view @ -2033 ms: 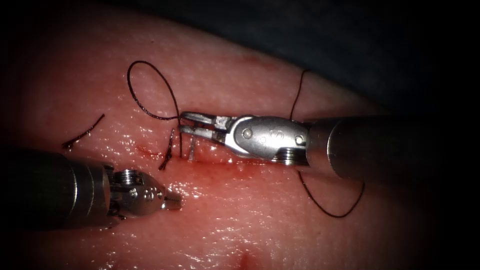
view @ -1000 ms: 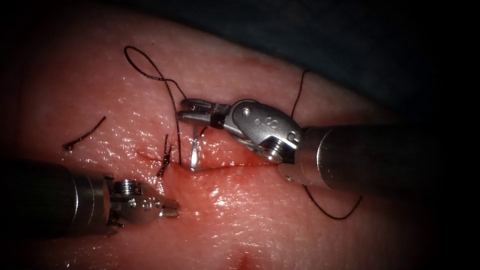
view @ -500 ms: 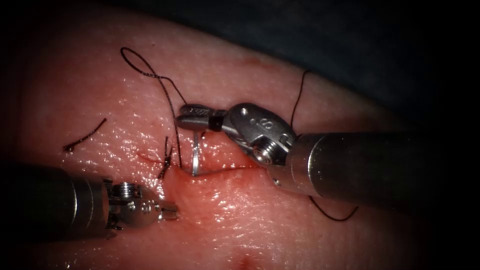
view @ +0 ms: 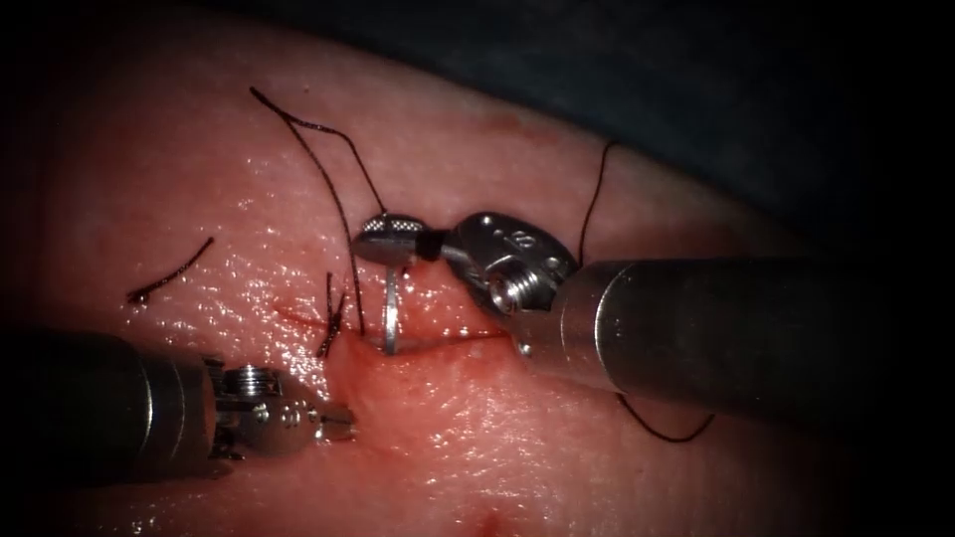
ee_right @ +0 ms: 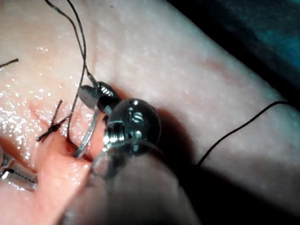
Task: Wound Closure
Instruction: With the right tool throw the needle through the bottom of the cut while the left gripper apposes.
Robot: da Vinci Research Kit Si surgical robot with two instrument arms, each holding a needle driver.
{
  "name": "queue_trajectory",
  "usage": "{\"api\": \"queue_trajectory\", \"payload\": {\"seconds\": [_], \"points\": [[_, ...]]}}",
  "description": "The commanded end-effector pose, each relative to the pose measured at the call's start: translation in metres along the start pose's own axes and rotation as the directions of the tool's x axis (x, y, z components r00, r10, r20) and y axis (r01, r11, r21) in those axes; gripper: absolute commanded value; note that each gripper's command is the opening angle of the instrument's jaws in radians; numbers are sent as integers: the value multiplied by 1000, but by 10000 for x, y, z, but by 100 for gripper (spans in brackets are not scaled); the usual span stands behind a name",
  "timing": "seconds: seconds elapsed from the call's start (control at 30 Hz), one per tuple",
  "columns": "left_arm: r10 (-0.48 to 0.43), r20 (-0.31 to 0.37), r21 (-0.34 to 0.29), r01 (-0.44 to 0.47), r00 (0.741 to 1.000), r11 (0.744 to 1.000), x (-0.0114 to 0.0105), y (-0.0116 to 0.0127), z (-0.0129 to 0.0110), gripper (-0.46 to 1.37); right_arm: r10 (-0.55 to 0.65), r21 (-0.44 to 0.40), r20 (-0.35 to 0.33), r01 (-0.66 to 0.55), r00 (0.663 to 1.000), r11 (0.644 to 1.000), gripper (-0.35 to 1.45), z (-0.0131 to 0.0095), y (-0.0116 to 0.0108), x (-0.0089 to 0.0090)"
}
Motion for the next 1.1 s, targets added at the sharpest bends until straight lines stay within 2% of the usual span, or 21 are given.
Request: {"api": "queue_trajectory", "payload": {"seconds": [0.03,0.2,0.4,0.63,0.73,1.1], "points": [[-1,0,-7,1,1000,1000,0,1,-1,-35,21,-12,-8,-21,1000,1000,-35,1,0,1],[-5,1,-8,5,1000,1000,2,7,-2,-35,81,-28,-28,-81,996,996,-35,1,-2,-1],[-18,2,-7,18,1000,1000,6,15,-3,-35,182,-54,1,-182,983,982,-35,0,-7,-5],[-15,2,-9,15,1000,1000,6,13,-3,-35,340,-103,47,-334,939,937,-35,-2,-18,-13],[-13,2,-10,13,1000,1000,4,11,-3,-35,349,-121,74,-339,934,933,-35,-2,-24,-17],[-6,2,-13,6,1000,1000,4,10,-3,-35,415,-111,81,-405,906,907,-35,-3,-41,-32]]}}
